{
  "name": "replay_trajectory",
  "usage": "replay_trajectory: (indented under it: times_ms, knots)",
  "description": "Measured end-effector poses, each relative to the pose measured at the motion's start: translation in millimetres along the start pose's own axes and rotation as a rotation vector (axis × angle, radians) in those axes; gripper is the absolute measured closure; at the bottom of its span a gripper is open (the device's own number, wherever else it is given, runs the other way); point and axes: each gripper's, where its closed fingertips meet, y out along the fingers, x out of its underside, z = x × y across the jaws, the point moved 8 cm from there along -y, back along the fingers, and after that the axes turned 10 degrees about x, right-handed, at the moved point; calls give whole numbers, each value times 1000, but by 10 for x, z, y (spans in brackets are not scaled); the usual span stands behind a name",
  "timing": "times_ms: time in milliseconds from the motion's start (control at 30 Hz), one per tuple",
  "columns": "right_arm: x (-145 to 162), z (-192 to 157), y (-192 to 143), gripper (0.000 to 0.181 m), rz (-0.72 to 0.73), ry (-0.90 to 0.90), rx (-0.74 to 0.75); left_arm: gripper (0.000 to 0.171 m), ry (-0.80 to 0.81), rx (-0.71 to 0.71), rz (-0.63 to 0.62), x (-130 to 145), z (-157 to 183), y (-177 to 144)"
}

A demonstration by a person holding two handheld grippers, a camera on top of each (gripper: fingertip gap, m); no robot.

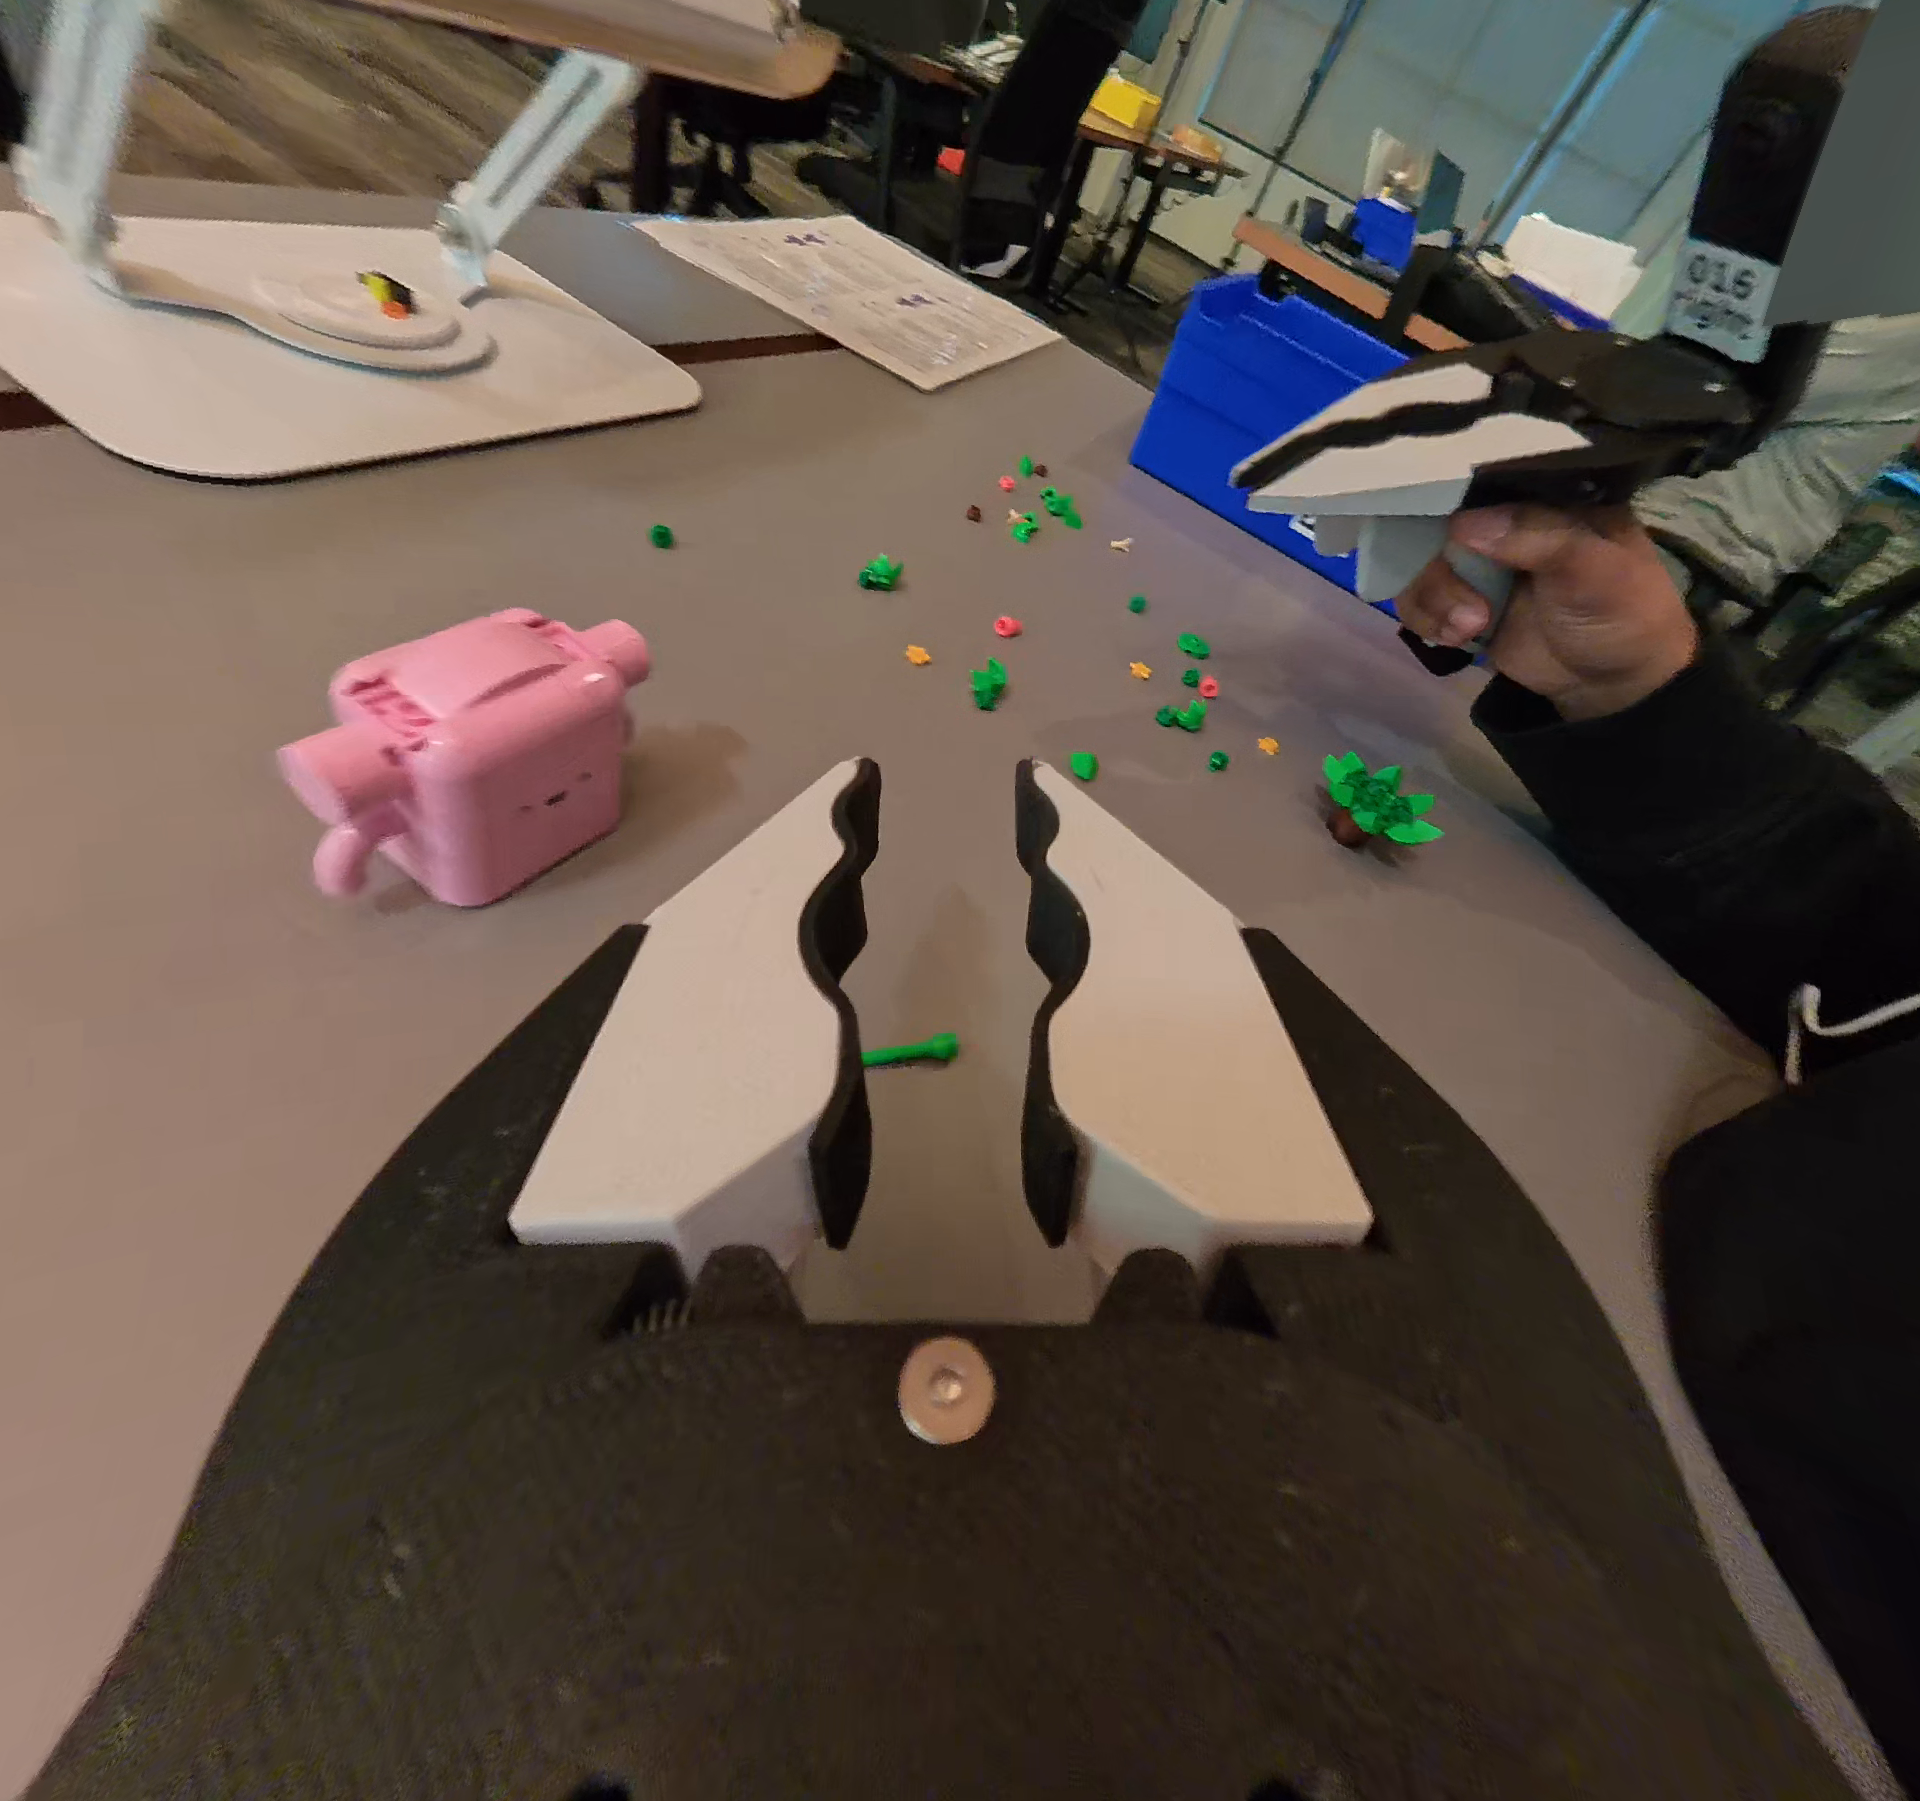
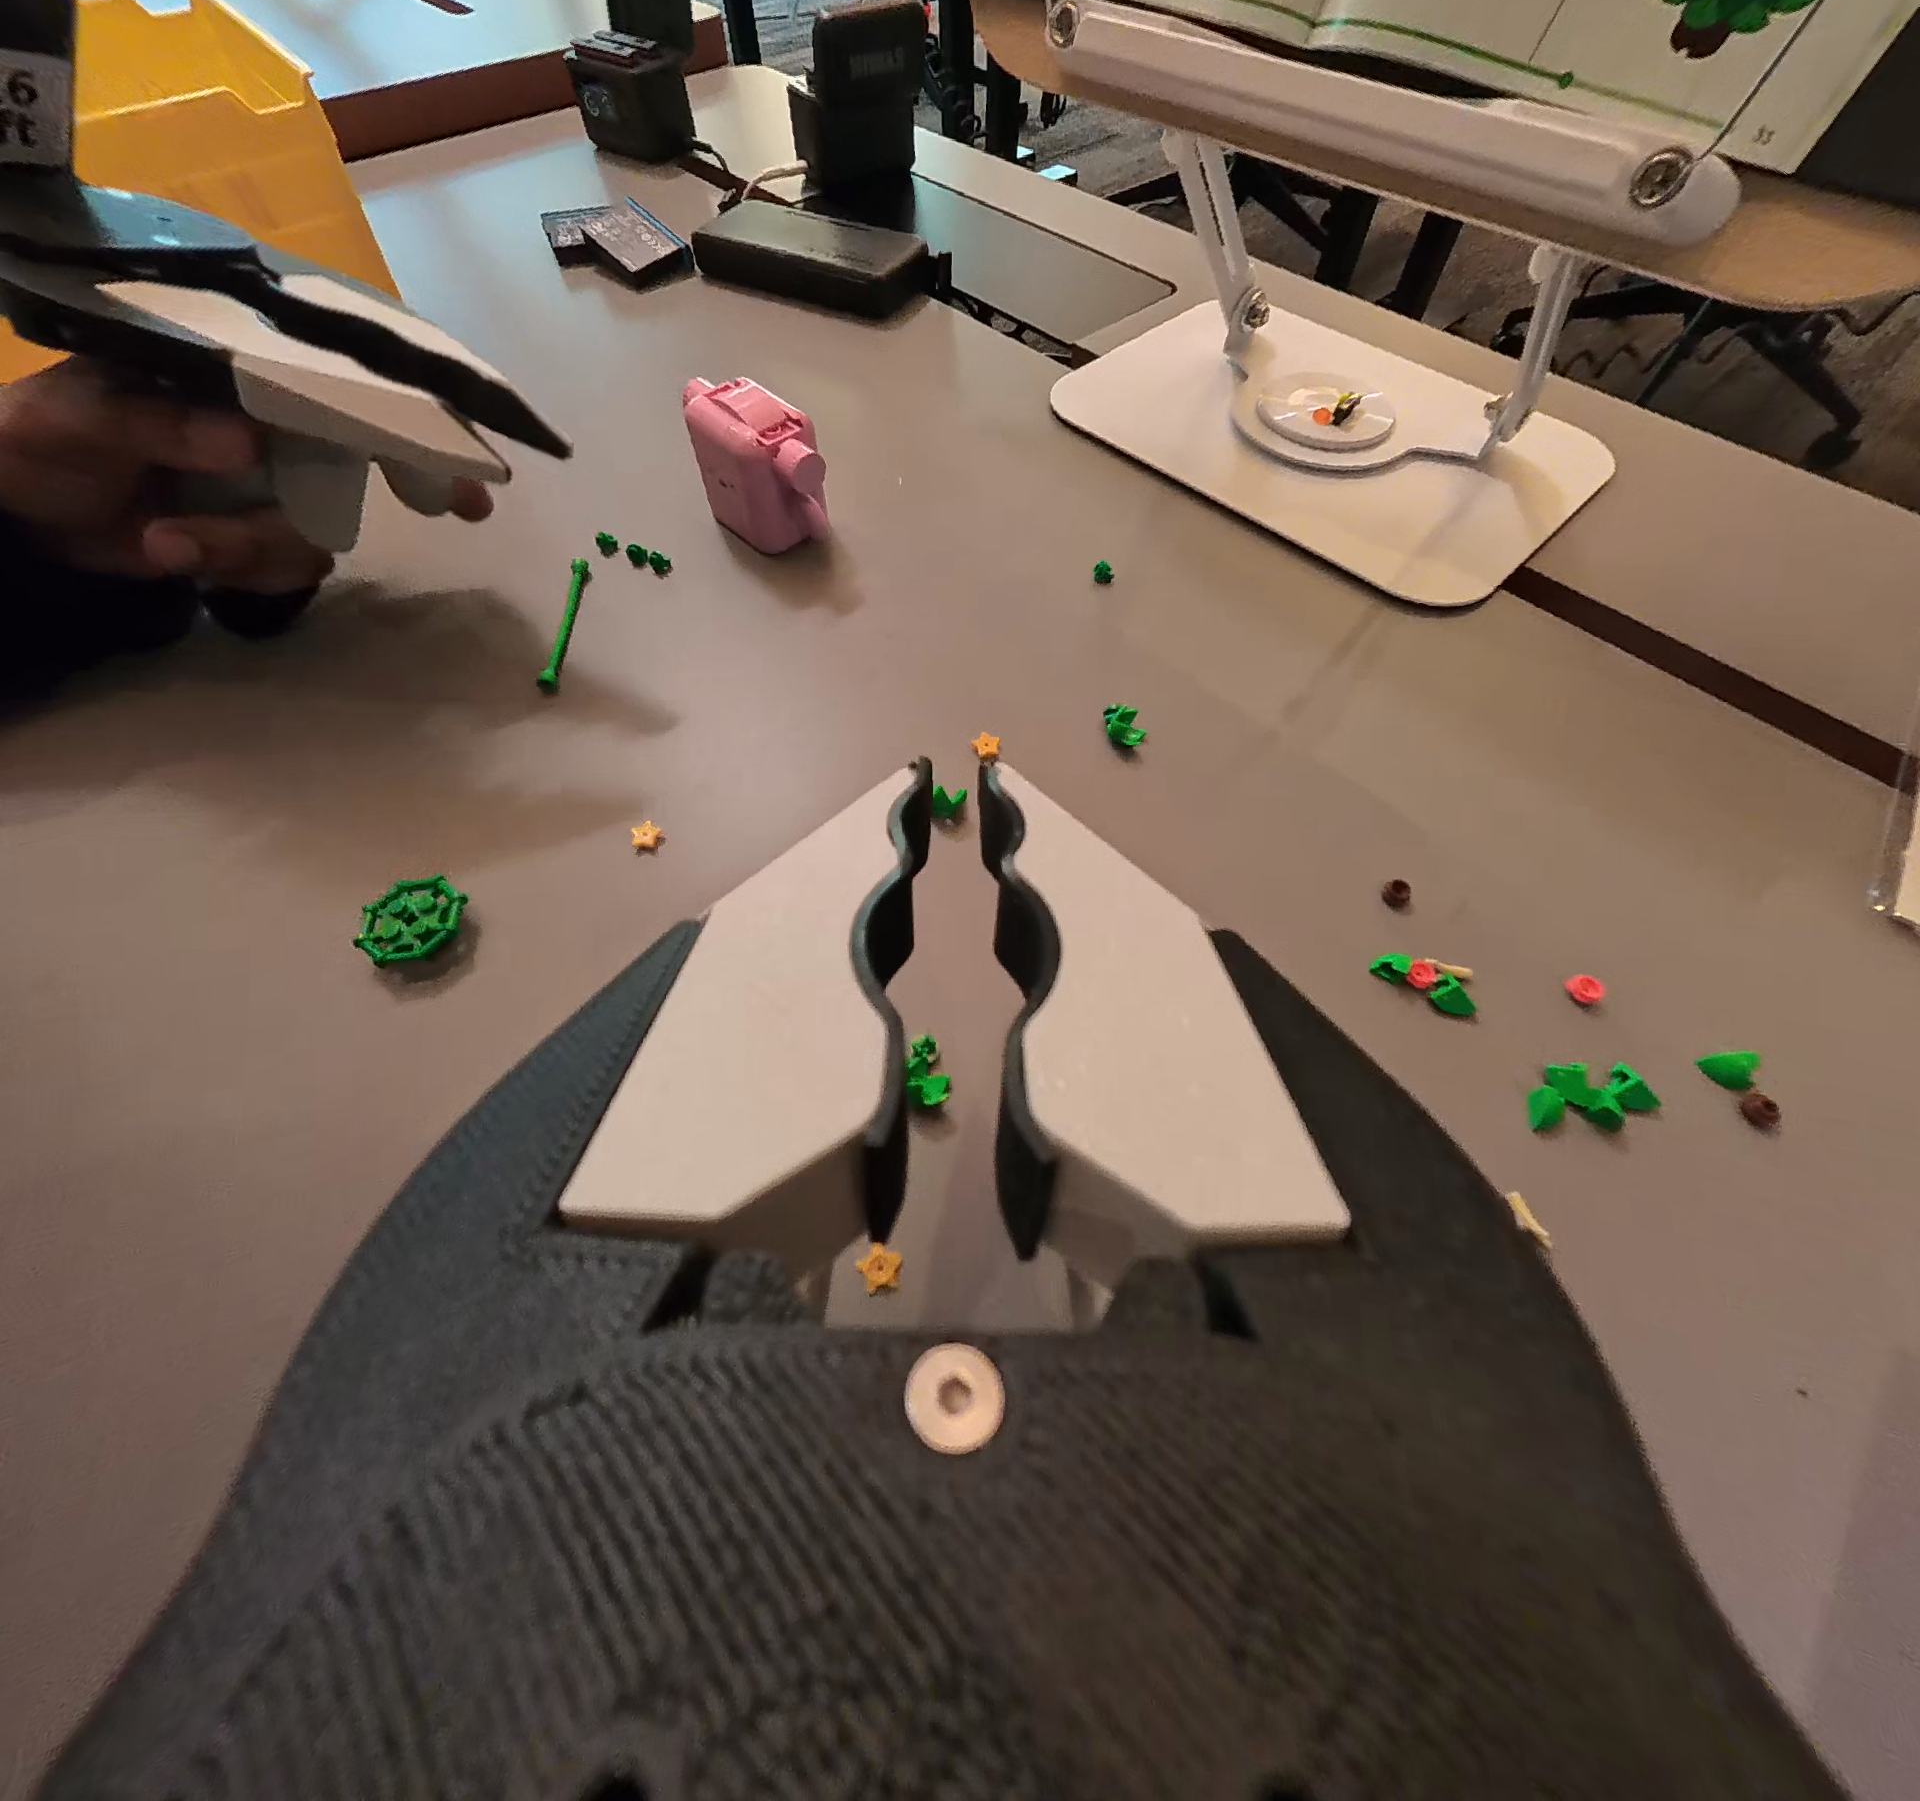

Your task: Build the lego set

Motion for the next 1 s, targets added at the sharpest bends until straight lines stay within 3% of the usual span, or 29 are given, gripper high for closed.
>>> replay_trajectory:
  times_ms: [133,333,567,1000]
  knots:
    - [-26,-24,-16,175,15,-11,1,152,46,-134,19,-124,-111,-190]
    - [-16,-37,0,175,8,-22,2,153,100,-315,-73,-110,-300,-366]
    - [-17,-47,1,175,7,-32,4,152,64,-384,-253,88,-410,-269]
    - [-2,-74,29,175,-2,-46,2,153,-36,-383,-389,225,-470,-222]
